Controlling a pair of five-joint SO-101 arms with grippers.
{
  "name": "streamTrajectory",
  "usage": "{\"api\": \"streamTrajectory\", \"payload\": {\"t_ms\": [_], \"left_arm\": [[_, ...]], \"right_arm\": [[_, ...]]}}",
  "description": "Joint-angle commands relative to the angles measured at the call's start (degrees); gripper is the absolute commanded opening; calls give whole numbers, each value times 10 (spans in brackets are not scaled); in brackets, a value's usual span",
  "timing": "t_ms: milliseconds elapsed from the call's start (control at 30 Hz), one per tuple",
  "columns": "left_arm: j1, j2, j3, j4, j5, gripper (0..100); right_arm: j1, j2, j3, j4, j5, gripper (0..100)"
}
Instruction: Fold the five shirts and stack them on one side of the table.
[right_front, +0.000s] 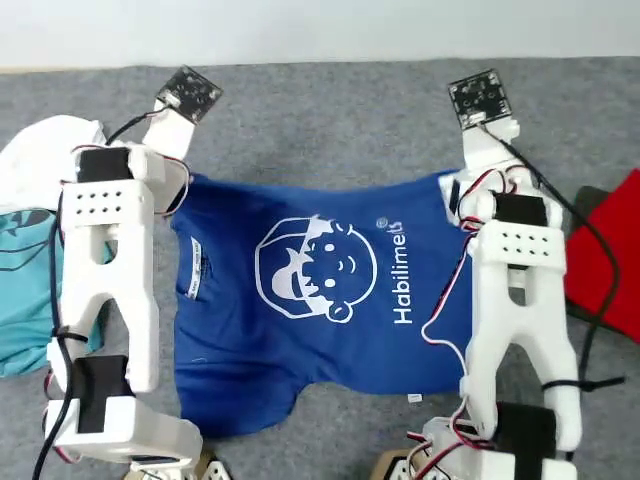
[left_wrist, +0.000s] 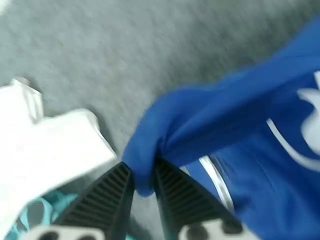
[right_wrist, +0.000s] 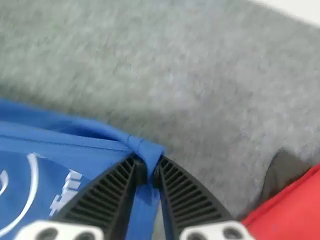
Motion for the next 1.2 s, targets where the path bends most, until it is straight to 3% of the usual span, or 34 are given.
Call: {"api": "streamTrajectory", "payload": {"t_ms": [0,100,300,467,600,833,1167], "left_arm": [[12,-17,-44,125,-52,3],[19,-17,-45,199,-85,3],[4,-18,-38,199,-91,3],[8,-17,-38,176,-90,3],[7,-18,-38,87,-51,3],[7,-18,-38,-147,33,3],[8,21,-38,-364,45,3]], "right_arm": [[-3,-48,-10,53,6,9],[-3,-60,-10,87,6,9],[0,-72,-10,109,6,9],[-4,-66,-9,56,6,9],[-5,-65,-9,-37,6,9],[-22,-40,-10,-184,6,9],[-27,22,-10,-306,6,9]]}}
